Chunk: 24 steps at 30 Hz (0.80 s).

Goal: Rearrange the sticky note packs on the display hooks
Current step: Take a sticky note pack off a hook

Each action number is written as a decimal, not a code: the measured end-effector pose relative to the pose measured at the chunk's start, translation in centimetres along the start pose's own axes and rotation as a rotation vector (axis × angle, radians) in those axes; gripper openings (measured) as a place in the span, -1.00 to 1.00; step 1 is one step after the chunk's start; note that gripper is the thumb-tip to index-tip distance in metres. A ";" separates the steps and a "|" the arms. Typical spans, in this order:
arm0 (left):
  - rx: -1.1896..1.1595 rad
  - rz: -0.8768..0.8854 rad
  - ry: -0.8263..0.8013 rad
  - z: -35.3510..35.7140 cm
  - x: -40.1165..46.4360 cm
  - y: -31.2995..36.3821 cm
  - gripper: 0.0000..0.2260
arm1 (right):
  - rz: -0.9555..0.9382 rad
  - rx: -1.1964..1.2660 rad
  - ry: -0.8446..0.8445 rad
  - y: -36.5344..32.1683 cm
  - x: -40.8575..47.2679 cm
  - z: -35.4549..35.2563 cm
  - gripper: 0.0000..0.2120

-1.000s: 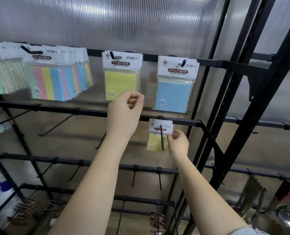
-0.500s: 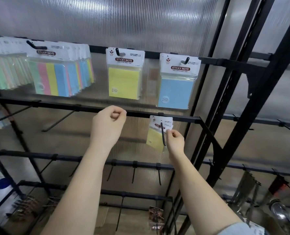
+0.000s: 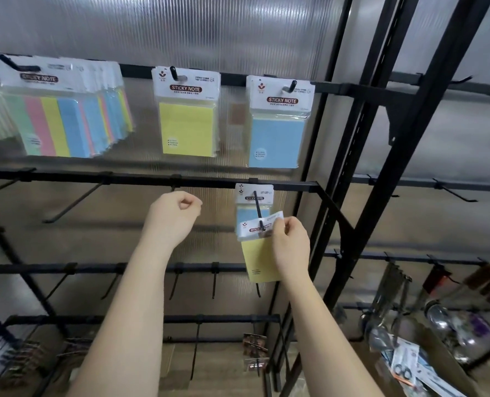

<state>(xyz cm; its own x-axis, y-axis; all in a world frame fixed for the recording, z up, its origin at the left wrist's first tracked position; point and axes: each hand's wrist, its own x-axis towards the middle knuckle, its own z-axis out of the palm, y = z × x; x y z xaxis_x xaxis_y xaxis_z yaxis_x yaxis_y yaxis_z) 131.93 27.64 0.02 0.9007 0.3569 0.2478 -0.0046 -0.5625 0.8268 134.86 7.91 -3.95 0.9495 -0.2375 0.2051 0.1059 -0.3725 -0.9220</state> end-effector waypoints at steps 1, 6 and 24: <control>0.010 -0.014 -0.020 0.3 0.1 -0.4 -0.85 | -0.005 -0.007 -0.008 -0.1 -0.2 -0.4 -0.73; 0.053 -0.048 -0.111 2.0 1.1 -1.5 -0.88 | -0.040 -0.047 -0.111 -0.9 -0.1 -2.4 -0.71; -0.040 -0.173 -0.397 10.0 5.7 0.1 -0.72 | 0.047 0.217 -0.081 -2.7 1.1 -8.0 -0.76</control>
<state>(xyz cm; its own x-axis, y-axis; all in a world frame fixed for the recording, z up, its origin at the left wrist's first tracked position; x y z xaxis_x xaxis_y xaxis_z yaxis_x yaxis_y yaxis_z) 141.44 22.14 -3.54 0.9868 0.1244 -0.1037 0.1518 -0.4875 0.8598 133.28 1.50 1.43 0.9745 -0.1743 0.1414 0.1139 -0.1591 -0.9807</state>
